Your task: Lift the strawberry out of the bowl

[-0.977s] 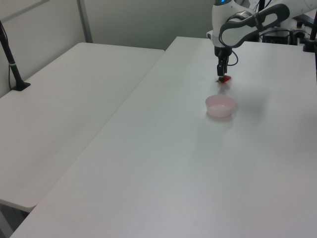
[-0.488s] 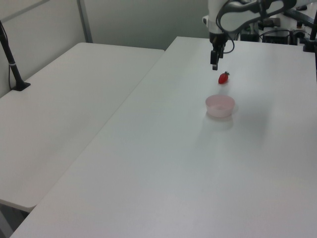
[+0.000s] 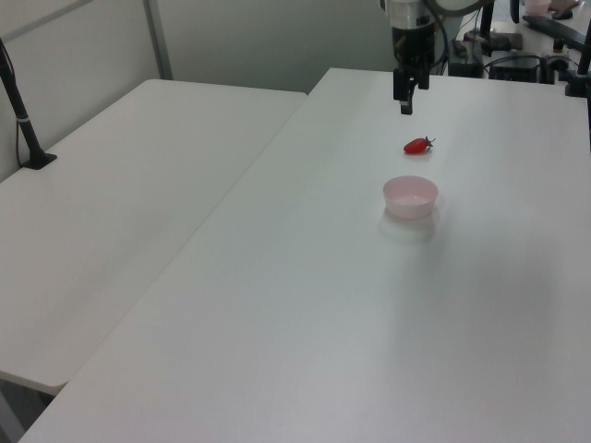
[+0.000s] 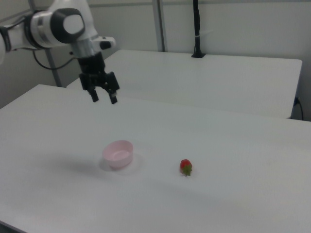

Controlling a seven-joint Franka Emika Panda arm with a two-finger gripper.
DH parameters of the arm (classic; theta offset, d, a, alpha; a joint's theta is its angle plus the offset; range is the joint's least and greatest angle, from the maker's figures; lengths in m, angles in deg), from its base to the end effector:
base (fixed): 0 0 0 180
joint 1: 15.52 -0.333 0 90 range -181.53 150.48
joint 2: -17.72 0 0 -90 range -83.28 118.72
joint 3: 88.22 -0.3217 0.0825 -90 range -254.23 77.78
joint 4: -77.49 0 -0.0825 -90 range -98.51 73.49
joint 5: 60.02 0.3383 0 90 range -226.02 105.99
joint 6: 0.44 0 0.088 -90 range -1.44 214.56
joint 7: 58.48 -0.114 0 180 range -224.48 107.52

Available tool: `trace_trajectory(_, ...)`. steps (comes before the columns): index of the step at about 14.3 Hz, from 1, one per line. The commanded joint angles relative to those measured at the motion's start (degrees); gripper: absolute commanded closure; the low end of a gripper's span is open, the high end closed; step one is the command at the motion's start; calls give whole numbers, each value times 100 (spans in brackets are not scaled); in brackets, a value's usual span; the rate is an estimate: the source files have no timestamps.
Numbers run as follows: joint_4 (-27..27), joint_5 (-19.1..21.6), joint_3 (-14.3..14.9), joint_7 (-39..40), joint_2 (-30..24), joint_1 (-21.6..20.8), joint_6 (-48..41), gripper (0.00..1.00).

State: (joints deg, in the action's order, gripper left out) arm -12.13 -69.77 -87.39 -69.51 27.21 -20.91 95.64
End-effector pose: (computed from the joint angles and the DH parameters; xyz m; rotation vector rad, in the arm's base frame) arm 0.5632 0.0279 0.5476 2.9616 -0.1337 -0.0432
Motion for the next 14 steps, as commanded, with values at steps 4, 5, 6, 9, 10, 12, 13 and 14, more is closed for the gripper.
trace_trajectory(4,-442,272,75,-154,-703,-243,-388,0)
trace_trajectory(5,-425,281,75,-163,-712,-226,-397,0)
trace_trajectory(6,-424,281,84,-163,-747,-208,-405,0)
trace_trajectory(9,-416,298,137,-137,-765,-164,-405,0)
trace_trajectory(10,-407,307,154,-137,-765,-156,-397,0)
trace_trajectory(12,-319,307,181,-128,-765,-121,-405,0)
trace_trajectory(13,-319,307,172,-128,-765,-59,-405,0)
trace_trajectory(14,-319,316,172,-102,-765,-24,-405,0)
